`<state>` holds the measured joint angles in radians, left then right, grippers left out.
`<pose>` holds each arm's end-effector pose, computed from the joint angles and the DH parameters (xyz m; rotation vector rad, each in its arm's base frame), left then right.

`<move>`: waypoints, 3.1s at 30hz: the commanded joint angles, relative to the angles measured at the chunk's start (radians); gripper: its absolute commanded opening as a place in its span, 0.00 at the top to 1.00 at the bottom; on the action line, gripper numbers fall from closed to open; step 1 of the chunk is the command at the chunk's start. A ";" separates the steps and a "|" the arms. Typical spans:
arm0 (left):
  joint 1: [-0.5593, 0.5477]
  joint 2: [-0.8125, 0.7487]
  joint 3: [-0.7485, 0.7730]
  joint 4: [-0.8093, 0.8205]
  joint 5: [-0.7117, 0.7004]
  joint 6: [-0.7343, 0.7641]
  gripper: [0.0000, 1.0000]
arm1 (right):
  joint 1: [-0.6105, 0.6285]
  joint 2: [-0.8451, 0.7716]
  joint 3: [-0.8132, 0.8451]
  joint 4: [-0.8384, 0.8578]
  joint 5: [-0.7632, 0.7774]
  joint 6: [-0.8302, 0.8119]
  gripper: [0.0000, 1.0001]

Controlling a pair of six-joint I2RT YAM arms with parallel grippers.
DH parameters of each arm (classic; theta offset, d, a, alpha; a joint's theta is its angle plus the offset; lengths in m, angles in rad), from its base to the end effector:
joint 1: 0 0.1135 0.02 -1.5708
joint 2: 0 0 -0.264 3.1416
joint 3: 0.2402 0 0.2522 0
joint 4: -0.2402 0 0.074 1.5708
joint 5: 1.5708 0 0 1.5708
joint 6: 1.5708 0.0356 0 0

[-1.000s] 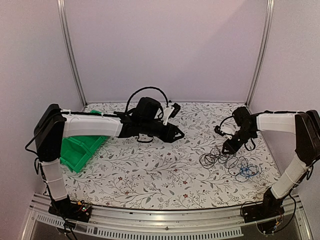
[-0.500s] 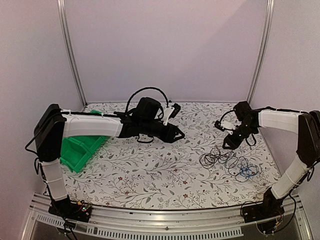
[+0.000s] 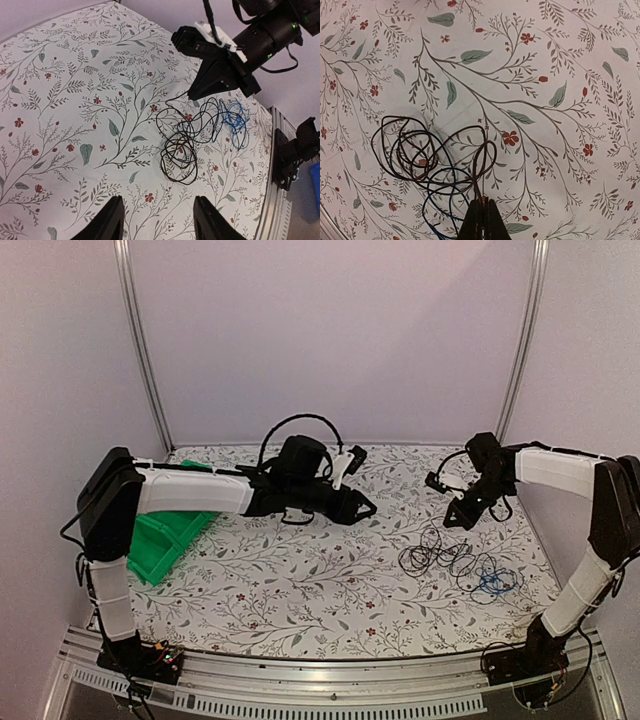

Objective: Untangle the cables

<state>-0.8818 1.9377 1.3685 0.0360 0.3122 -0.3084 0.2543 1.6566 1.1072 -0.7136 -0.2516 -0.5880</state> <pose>0.2753 -0.3514 0.2236 0.8279 2.0952 -1.0106 0.3033 0.0880 0.1964 -1.1882 2.5190 0.2755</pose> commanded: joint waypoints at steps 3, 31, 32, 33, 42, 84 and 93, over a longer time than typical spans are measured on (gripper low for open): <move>-0.045 0.122 0.105 0.187 0.036 0.005 0.46 | -0.004 -0.140 0.131 -0.141 -0.132 0.009 1.00; -0.141 0.785 0.675 0.468 0.081 -0.241 0.74 | -0.004 -0.243 0.717 -0.492 -0.358 0.029 1.00; -0.143 0.790 0.681 0.457 0.070 -0.247 0.74 | -0.003 -0.244 0.778 -0.494 -0.363 0.035 1.00; -0.145 0.791 0.681 0.439 0.055 -0.252 0.74 | -0.003 -0.244 0.831 -0.492 -0.359 0.043 1.00; -0.151 0.765 0.614 0.389 0.026 -0.317 0.80 | -0.004 -0.327 1.112 -0.289 -0.238 0.161 1.00; -0.160 -0.252 -0.129 0.100 -0.350 -0.117 0.53 | -0.004 -0.562 0.152 0.060 -0.391 0.156 1.00; -0.188 -0.054 -0.014 0.001 -0.267 -0.061 0.52 | -0.003 -0.533 0.097 0.096 -0.422 0.212 1.00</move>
<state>-1.0332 1.7973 1.3296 0.0895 -0.0174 -0.4320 0.2531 1.1130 1.2430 -0.6426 -0.6388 -0.4099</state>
